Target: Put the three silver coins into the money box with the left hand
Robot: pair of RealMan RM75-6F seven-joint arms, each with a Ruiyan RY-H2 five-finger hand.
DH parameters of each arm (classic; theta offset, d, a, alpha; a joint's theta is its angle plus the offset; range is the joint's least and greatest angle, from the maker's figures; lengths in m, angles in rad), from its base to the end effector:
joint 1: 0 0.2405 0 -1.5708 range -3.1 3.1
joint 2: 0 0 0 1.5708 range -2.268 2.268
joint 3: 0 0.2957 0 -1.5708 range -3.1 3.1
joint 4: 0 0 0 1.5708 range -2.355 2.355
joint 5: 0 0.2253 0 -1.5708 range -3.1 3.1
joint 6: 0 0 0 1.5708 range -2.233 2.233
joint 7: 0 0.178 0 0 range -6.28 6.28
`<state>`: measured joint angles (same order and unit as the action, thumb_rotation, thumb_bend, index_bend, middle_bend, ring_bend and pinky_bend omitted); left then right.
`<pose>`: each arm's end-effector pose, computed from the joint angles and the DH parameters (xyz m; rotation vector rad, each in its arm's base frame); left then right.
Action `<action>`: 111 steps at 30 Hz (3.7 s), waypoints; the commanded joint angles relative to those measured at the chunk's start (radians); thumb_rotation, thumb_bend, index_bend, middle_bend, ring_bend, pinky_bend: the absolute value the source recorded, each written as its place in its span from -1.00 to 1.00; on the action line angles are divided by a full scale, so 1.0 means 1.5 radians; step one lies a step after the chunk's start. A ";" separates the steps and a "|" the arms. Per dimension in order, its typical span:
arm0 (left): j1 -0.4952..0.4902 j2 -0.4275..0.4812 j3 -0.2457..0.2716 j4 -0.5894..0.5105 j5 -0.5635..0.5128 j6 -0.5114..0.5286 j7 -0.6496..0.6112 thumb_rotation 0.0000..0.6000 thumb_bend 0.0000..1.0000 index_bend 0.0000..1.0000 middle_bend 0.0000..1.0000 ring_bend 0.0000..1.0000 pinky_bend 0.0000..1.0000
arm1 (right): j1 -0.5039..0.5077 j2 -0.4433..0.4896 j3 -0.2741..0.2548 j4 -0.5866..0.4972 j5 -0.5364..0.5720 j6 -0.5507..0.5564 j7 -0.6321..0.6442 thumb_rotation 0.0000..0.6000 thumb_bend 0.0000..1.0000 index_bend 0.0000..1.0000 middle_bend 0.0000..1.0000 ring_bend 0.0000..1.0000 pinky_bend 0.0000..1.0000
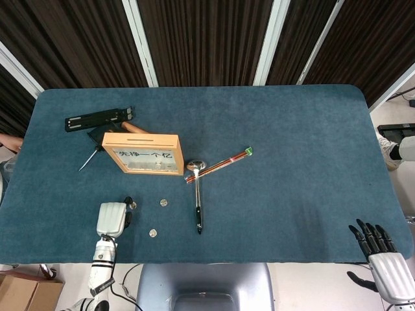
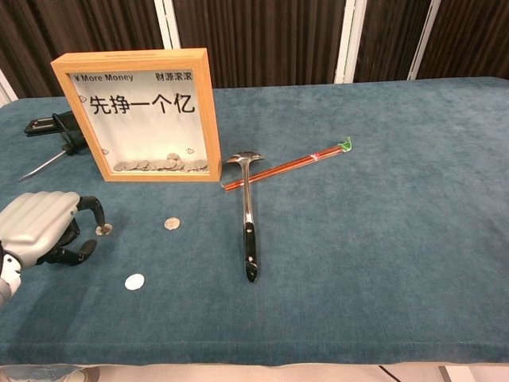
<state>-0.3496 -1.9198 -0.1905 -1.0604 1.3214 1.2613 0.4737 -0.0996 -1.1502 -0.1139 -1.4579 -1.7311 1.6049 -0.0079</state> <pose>-0.2836 0.3201 -0.0967 -1.5142 -0.8208 -0.7443 -0.3776 -0.1124 0.1411 1.5537 -0.8888 0.7751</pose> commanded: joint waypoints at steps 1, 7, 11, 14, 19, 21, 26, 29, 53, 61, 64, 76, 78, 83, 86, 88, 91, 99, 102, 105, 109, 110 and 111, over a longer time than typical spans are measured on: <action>-0.004 -0.004 -0.002 0.007 -0.008 -0.005 0.003 1.00 -0.23 -0.11 1.00 1.00 1.00 | 0.000 0.001 -0.001 0.000 0.000 0.000 0.000 1.00 -0.89 -1.00 -1.00 -1.00 -1.00; -0.011 -0.011 -0.001 0.018 -0.016 -0.005 0.005 1.00 -0.24 -0.09 1.00 1.00 1.00 | -0.001 0.002 0.000 0.000 0.000 0.002 0.004 1.00 -0.89 -1.00 -1.00 -1.00 -1.00; -0.014 -0.012 0.002 0.015 -0.017 -0.003 0.009 1.00 -0.23 -0.09 1.00 1.00 1.00 | -0.001 0.003 0.000 0.000 0.000 0.003 0.004 1.00 -0.89 -1.00 -1.00 -1.00 -1.00; -0.015 -0.012 0.005 0.013 -0.017 -0.001 0.009 1.00 -0.23 -0.09 1.00 1.00 1.00 | -0.002 0.004 0.000 -0.001 0.001 0.004 0.005 1.00 -0.89 -1.00 -1.00 -1.00 -1.00; -0.019 -0.012 0.007 0.008 -0.021 -0.003 0.013 1.00 -0.23 -0.09 1.00 1.00 1.00 | -0.003 0.004 0.000 0.000 0.002 0.006 0.007 1.00 -0.89 -1.00 -1.00 -1.00 -1.00; -0.021 -0.011 0.008 0.007 -0.021 -0.003 0.015 1.00 -0.23 -0.09 1.00 1.00 1.00 | -0.003 0.005 0.001 0.000 0.002 0.006 0.008 1.00 -0.89 -1.00 -1.00 -1.00 -1.00; -0.026 -0.009 0.006 0.000 -0.028 -0.008 0.023 1.00 -0.22 -0.07 1.00 1.00 1.00 | -0.005 0.006 0.001 0.001 0.004 0.008 0.011 1.00 -0.89 -1.00 -1.00 -1.00 -1.00; -0.029 -0.007 0.009 -0.003 -0.028 -0.007 0.032 1.00 -0.22 -0.07 1.00 1.00 1.00 | -0.007 0.006 0.001 0.002 0.005 0.010 0.013 1.00 -0.90 -1.00 -1.00 -1.00 -1.00; -0.040 -0.003 0.004 0.008 -0.060 -0.020 0.058 1.00 -0.23 0.02 1.00 1.00 1.00 | -0.010 0.009 0.000 0.005 0.004 0.011 0.014 1.00 -0.89 -1.00 -1.00 -1.00 -1.00; -0.047 -0.009 0.000 0.030 -0.055 -0.013 0.032 1.00 -0.21 0.14 1.00 1.00 1.00 | -0.008 0.010 -0.001 0.003 0.006 0.005 0.012 1.00 -0.89 -1.00 -1.00 -1.00 -1.00; -0.048 -0.008 0.000 0.033 -0.052 -0.009 0.025 1.00 -0.20 0.15 1.00 1.00 1.00 | -0.007 0.010 -0.001 0.003 0.006 0.003 0.011 1.00 -0.89 -1.00 -1.00 -1.00 -1.00; -0.050 0.011 0.000 0.016 -0.046 0.001 0.018 1.00 -0.20 0.12 1.00 1.00 1.00 | -0.005 0.010 -0.001 -0.002 0.009 -0.006 0.001 1.00 -0.89 -1.00 -1.00 -1.00 -1.00; -0.050 0.013 0.000 0.012 -0.046 0.002 0.017 1.00 -0.20 0.12 1.00 1.00 1.00 | -0.005 0.010 -0.001 -0.002 0.009 -0.006 0.001 1.00 -0.89 -1.00 -1.00 -1.00 -1.00; -0.048 0.036 0.000 -0.030 -0.033 0.018 0.005 1.00 -0.19 0.16 1.00 1.00 1.00 | -0.004 0.010 0.000 -0.003 0.010 -0.008 0.001 1.00 -0.89 -1.00 -1.00 -1.00 -1.00; -0.053 0.071 -0.014 -0.099 -0.020 0.040 0.017 1.00 -0.19 0.17 1.00 1.00 1.00 | -0.004 0.012 0.000 -0.004 0.010 -0.007 0.005 1.00 -0.89 -1.00 -1.00 -1.00 -1.00; -0.063 0.107 -0.035 -0.167 -0.018 0.048 0.040 1.00 -0.19 0.17 1.00 1.00 1.00 | -0.004 0.015 0.000 -0.004 0.011 -0.005 0.012 1.00 -0.89 -1.00 -1.00 -1.00 -1.00; -0.079 0.167 -0.081 -0.279 -0.038 0.046 0.086 1.00 -0.19 0.17 1.00 1.00 1.00 | -0.004 0.020 0.001 -0.003 0.014 -0.003 0.025 1.00 -0.89 -1.00 -1.00 -1.00 -1.00; -0.141 0.269 -0.205 -0.460 -0.131 0.041 0.220 1.00 -0.19 0.15 1.00 1.00 1.00 | 0.001 0.030 0.006 -0.005 0.027 -0.013 0.052 1.00 -0.89 -1.00 -1.00 -1.00 -1.00; -0.173 0.285 -0.242 -0.482 -0.183 0.036 0.257 1.00 -0.19 0.15 1.00 1.00 1.00 | 0.003 0.033 0.008 -0.007 0.033 -0.018 0.056 1.00 -0.89 -1.00 -1.00 -1.00 -1.00; -0.207 0.287 -0.263 -0.479 -0.226 0.032 0.280 1.00 -0.19 0.15 1.00 1.00 1.00 | 0.005 0.035 0.012 -0.008 0.041 -0.020 0.062 1.00 -0.89 -1.00 -1.00 -1.00 -1.00; -0.248 0.272 -0.266 -0.448 -0.274 0.026 0.292 1.00 -0.19 0.15 1.00 1.00 1.00 | 0.006 0.038 0.016 -0.009 0.049 -0.025 0.069 1.00 -0.89 -1.00 -1.00 -1.00 -1.00; -0.256 0.267 -0.265 -0.439 -0.283 0.024 0.292 1.00 -0.19 0.15 1.00 1.00 1.00 | 0.007 0.039 0.016 -0.009 0.051 -0.026 0.070 1.00 -0.89 -1.00 -1.00 -1.00 -1.00; -0.267 0.261 -0.262 -0.426 -0.294 0.019 0.291 1.00 -0.19 0.15 1.00 1.00 1.00 | 0.007 0.039 0.017 -0.009 0.053 -0.028 0.071 1.00 -0.89 -1.00 -1.00 -1.00 -1.00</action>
<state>-0.7210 -1.5134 -0.5834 -1.7294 0.9104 1.3014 0.9050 -0.0895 -1.0920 -0.0891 -1.4712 -1.6530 1.5646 0.0974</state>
